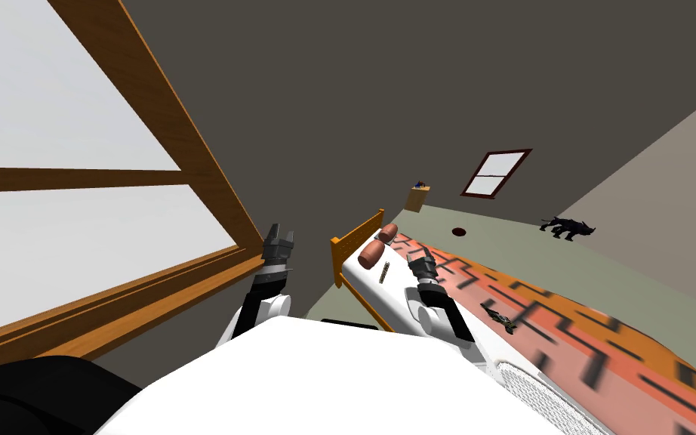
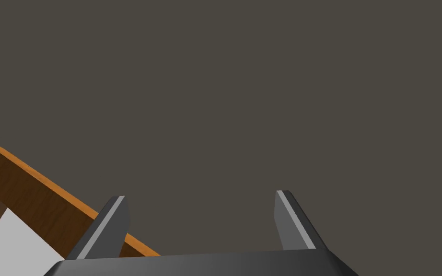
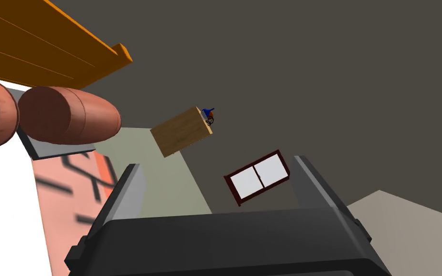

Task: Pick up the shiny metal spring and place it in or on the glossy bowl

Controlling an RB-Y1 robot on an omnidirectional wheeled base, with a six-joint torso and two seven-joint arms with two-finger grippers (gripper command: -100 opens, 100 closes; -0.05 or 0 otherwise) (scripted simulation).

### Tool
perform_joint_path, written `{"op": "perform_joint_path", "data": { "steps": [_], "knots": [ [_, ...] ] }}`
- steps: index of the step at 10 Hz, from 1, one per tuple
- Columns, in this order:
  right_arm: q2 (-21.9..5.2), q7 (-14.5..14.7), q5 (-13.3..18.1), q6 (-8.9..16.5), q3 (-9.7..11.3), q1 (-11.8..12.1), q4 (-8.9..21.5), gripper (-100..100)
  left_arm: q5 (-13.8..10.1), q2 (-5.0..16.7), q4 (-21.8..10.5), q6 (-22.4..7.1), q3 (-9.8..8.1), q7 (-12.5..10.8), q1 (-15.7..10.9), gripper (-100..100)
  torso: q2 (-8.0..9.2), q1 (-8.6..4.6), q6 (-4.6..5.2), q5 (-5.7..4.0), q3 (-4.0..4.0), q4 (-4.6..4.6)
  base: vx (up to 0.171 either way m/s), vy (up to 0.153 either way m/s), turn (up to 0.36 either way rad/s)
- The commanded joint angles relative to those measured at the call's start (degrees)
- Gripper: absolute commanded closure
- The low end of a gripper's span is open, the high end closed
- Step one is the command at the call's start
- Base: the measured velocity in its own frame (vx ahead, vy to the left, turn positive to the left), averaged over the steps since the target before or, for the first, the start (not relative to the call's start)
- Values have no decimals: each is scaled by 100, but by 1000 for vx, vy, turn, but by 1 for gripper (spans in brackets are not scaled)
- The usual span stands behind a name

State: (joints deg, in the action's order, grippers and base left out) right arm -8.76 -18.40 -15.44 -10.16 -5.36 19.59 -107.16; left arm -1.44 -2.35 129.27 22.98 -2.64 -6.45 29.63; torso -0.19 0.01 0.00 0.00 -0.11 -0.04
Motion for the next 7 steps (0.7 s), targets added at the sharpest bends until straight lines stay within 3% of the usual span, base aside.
{"op": "perform_joint_path", "data": {
  "steps": [1,4,7],
  "knots": [
    [7,-70,-89,237,-3,-55,243,-100,0,0,0,0,0,0,0,0,0,0,0,0,0,0,40,13,-15],
    [-15,-311,-398,693,-49,-307,747,-100,0,0,0,0,0,0,0,0,4,2,0,1,2,0,38,10,-35],
    [-24,-437,-548,944,-72,-443,1174,-100,0,0,0,0,0,0,0,0,5,2,0,1,3,1,30,11,-33]
  ]
}}
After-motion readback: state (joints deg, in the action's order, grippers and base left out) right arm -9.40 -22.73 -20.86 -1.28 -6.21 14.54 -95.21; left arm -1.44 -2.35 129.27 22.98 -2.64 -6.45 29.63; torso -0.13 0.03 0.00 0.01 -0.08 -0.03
